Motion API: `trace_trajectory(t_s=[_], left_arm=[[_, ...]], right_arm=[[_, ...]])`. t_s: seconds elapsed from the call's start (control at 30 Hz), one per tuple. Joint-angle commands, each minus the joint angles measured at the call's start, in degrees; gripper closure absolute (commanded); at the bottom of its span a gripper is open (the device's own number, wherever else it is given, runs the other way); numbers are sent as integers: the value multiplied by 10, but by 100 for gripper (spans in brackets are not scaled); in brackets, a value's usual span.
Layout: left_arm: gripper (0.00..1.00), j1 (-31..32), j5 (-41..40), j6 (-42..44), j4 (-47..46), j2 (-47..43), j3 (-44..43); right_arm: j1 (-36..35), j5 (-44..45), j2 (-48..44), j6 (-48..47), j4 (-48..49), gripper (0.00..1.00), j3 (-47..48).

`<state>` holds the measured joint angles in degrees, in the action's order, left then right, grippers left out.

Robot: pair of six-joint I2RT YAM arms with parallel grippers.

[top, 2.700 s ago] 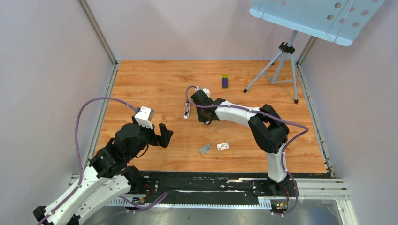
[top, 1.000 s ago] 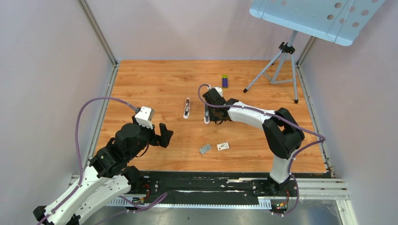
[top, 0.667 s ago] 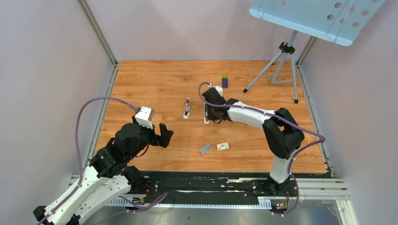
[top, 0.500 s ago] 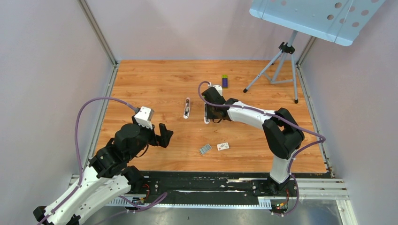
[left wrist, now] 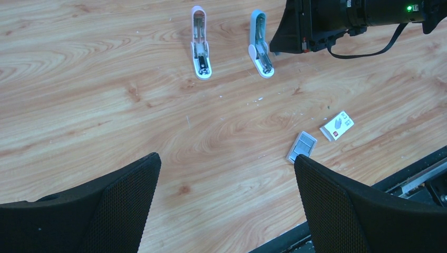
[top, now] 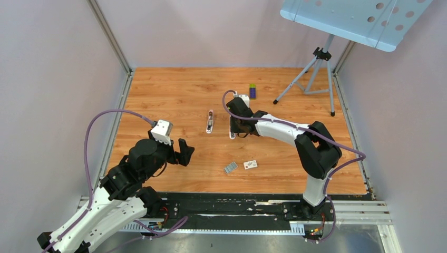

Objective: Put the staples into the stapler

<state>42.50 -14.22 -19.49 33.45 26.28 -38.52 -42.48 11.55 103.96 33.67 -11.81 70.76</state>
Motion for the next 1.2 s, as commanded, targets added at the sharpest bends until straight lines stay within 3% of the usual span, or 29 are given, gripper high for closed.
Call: trace_trajectory(t_s=[0.0, 1.17], left_arm=[[0, -3, -5, 4, -8, -7, 7], [0, -3, -10, 3, -6, -11, 6]], right_arm=[[-8, -5, -1, 11, 3, 79, 6], [-11, -1, 39, 7, 3, 80, 19]])
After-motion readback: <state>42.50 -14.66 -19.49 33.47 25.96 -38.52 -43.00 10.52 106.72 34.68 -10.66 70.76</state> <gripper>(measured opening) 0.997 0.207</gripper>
